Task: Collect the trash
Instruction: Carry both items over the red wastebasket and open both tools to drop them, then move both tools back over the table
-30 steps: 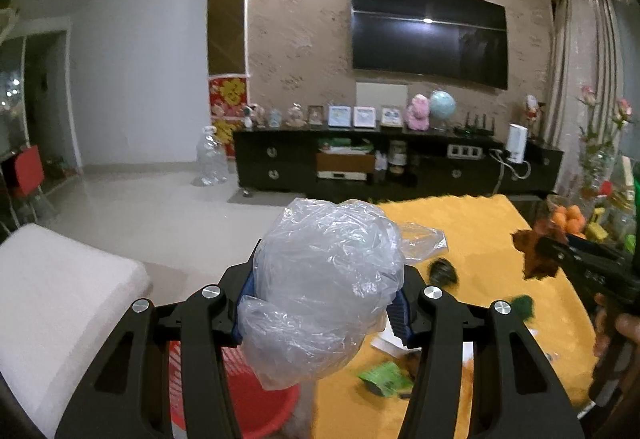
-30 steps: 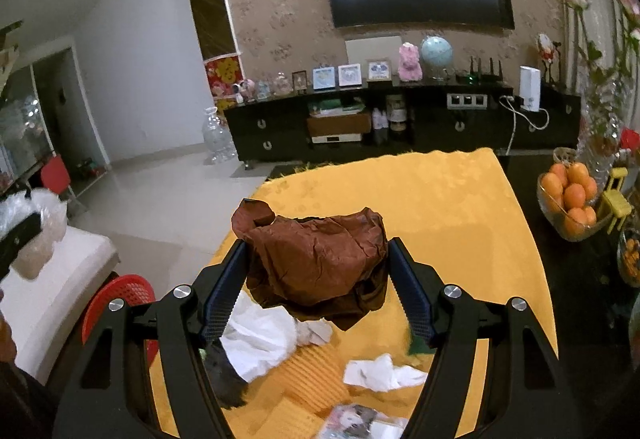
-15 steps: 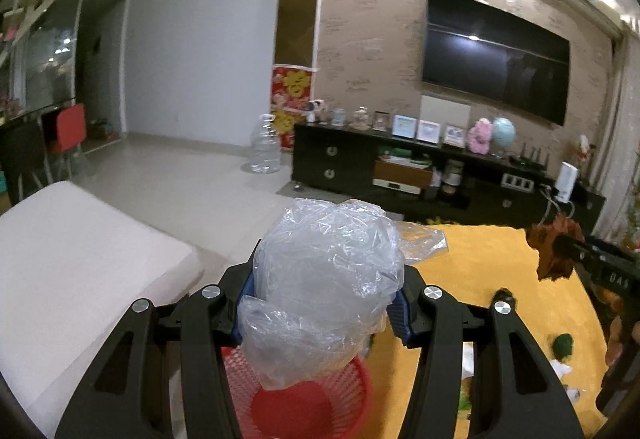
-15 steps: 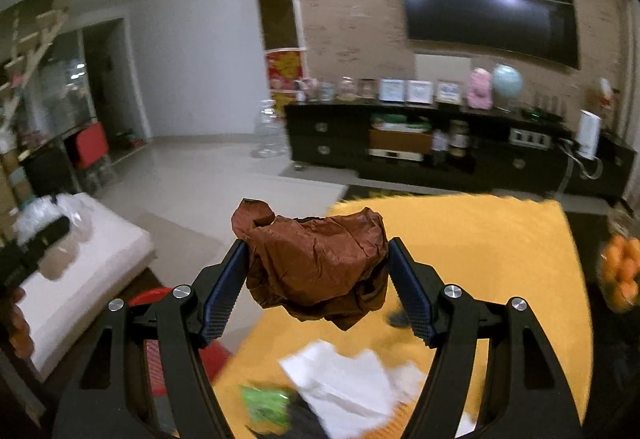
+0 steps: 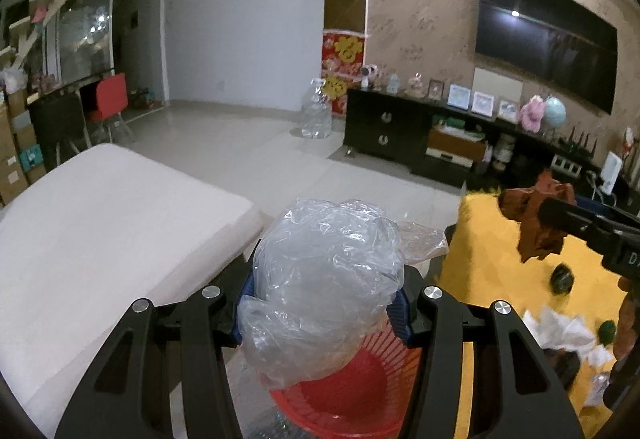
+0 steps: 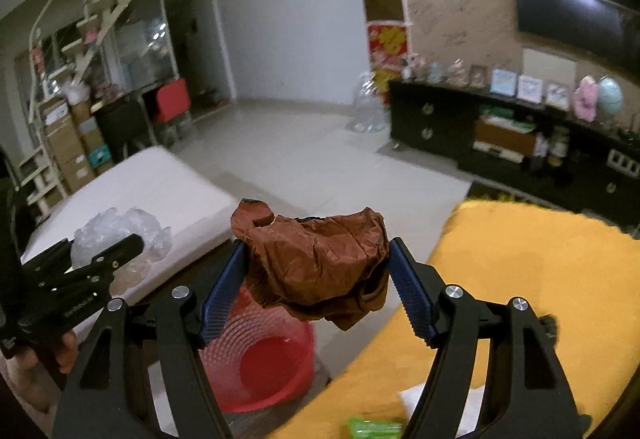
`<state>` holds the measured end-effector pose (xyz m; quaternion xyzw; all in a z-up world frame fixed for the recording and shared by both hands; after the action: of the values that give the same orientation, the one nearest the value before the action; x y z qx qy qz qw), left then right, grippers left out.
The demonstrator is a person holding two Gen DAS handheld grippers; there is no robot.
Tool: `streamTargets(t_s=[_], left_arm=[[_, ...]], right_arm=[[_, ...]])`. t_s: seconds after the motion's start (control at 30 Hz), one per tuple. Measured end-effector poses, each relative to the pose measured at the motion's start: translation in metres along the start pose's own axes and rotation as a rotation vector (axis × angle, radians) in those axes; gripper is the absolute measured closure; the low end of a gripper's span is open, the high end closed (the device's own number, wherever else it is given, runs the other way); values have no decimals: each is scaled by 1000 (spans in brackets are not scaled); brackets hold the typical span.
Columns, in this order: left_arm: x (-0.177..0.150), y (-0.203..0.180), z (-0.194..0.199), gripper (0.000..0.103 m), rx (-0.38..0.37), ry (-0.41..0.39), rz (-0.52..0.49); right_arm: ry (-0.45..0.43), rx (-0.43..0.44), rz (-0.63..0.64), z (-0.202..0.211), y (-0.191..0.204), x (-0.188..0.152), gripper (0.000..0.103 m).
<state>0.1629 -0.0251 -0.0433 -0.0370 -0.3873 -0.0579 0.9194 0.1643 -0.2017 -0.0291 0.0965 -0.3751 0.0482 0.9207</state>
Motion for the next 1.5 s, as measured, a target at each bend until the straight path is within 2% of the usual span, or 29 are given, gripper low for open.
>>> streamTargets(t_s=[0.37,0.4,0.5,0.53,0.57,0.67,0.77,1.0,1.1,1.33,1.5], left_arm=[[-52,10,-56,51,13,182,-57],[-57,11,-60,49,14,198,-61],[-66,16,-65,30,45,224,-69],[-68,18,-66,27,60,225,-70],[-70,20,-67,27,69,227,-70],[-73,25,-66,23,63,242,-59],[-73,24,-67,20,60,243,-57],[-64,22,-54,17,51,194,-54],[-55,22,-45,16,51,153,-41],[-40,7,-22,13,-4,80,-17],[-30,0,-3,9,-29,4,2]], right_arm=[[153,89,18,-60,42,-29,33],[177,100,14,-68,44,-34,32],[215,118,12,-81,53,-45,30],[226,126,8,-85,55,-48,29],[235,135,3,-87,55,-49,29],[243,174,-19,-89,59,-50,16],[247,206,-40,-85,61,-48,13],[196,180,-50,-68,44,-37,12],[148,135,-32,-53,37,-30,12],[29,7,15,-19,23,-19,12],[-60,-72,35,8,12,-15,7]])
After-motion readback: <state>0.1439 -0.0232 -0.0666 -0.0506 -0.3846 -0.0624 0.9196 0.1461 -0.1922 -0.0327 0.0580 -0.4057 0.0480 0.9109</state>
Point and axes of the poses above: each gripper's, at about its wrist camera, not at the fingertips, and z roughly against the way its jaws point, y to its left, x to its top, the point moved 8 cm from there along -z, roughly the way its jaws point, and after that the axes turned 11 degrees about y, right-handed, at the moved point
